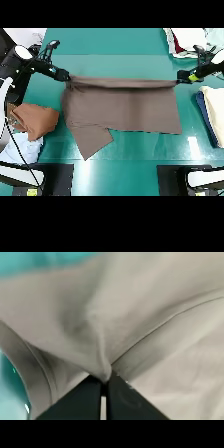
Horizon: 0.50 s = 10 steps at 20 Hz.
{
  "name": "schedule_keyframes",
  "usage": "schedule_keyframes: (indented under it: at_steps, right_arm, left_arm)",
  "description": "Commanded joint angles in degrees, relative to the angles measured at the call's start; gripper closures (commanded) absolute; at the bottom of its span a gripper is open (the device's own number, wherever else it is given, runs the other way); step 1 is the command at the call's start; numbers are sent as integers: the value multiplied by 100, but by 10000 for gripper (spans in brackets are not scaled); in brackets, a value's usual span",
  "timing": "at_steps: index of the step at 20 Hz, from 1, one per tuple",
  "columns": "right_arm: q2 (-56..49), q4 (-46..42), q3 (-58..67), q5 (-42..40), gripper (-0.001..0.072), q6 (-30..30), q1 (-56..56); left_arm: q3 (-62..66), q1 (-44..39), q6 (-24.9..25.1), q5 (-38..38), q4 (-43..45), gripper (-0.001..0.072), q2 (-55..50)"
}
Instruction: Fold the shirts.
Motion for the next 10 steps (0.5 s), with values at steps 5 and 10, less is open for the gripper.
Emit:
schedule_keyframes:
  at_steps: [5,10]
  right_arm:
    - [210,708,-575,127,256,55,127]
    - [1274,715,-1056,1029,263,-162,-448]
  left_arm:
    - [-284,46,-1215,-837,468,107,7]
    - [-1215,291,-1569,-1266,546,109,1193]
